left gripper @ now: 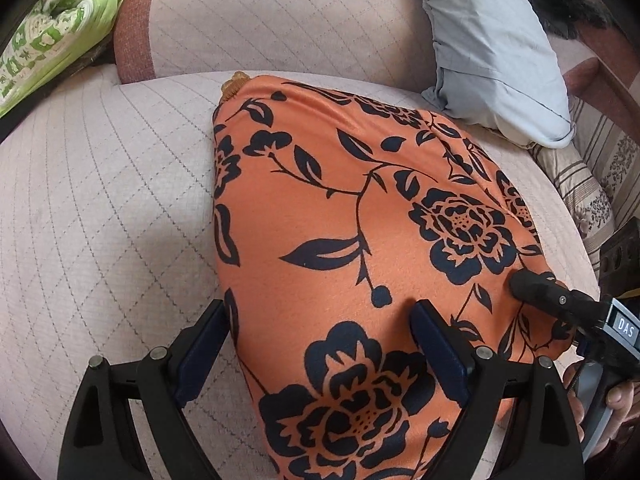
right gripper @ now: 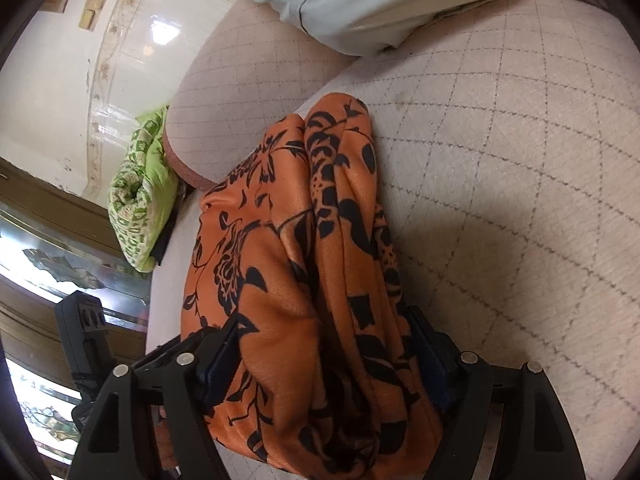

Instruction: Fold small clothes

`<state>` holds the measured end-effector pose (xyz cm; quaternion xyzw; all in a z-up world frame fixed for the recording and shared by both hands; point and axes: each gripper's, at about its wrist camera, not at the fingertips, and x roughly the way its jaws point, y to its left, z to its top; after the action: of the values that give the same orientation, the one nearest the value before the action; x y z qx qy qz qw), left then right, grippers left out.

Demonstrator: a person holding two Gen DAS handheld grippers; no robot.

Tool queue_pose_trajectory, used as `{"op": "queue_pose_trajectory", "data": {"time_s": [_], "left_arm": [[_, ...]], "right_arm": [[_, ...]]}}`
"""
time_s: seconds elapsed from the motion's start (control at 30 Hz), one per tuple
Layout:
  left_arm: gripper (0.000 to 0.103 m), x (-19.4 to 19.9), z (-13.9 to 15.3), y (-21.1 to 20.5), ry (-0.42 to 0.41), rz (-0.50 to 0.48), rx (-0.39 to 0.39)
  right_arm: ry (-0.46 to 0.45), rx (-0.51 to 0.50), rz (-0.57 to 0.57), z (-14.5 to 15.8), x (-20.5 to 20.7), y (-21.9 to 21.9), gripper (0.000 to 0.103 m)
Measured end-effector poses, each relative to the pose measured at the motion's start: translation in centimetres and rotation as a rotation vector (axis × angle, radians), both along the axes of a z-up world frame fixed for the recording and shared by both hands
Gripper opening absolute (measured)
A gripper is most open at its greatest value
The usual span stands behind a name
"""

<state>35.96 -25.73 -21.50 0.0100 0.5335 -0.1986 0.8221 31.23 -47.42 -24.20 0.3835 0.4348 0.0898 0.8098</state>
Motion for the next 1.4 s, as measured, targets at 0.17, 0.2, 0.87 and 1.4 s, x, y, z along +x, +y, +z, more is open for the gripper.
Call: {"op": "queue_pose_trajectory", "data": {"time_s": [0.17, 0.2, 0.87, 1.4], "left_arm": [[0.092, -0.1, 0.1, -0.2, -0.021, 0.005, 0.015], [0.092, 0.1, 0.0, -0.5, -0.023, 0.005, 0.017], [0.092, 0.0, 0.4, -0.6, -0.055, 0.012, 0.045], [0.092, 0.3, 0.1, -0.9, -0.065, 0.025, 0.055]], "right_arm": [[-0.020, 0.016, 0.011, -0.1, 0.1, 0.3, 0.080], [-0.025, 0.010, 0.016, -0.1, 0.0, 0.5, 0.080], [-0.036, -0.103, 0.053, 0.5, 1.1, 3.0, 0.080], [-0.033, -0.131, 0.056, 0.5, 1.2, 3.4, 0.077]]}}
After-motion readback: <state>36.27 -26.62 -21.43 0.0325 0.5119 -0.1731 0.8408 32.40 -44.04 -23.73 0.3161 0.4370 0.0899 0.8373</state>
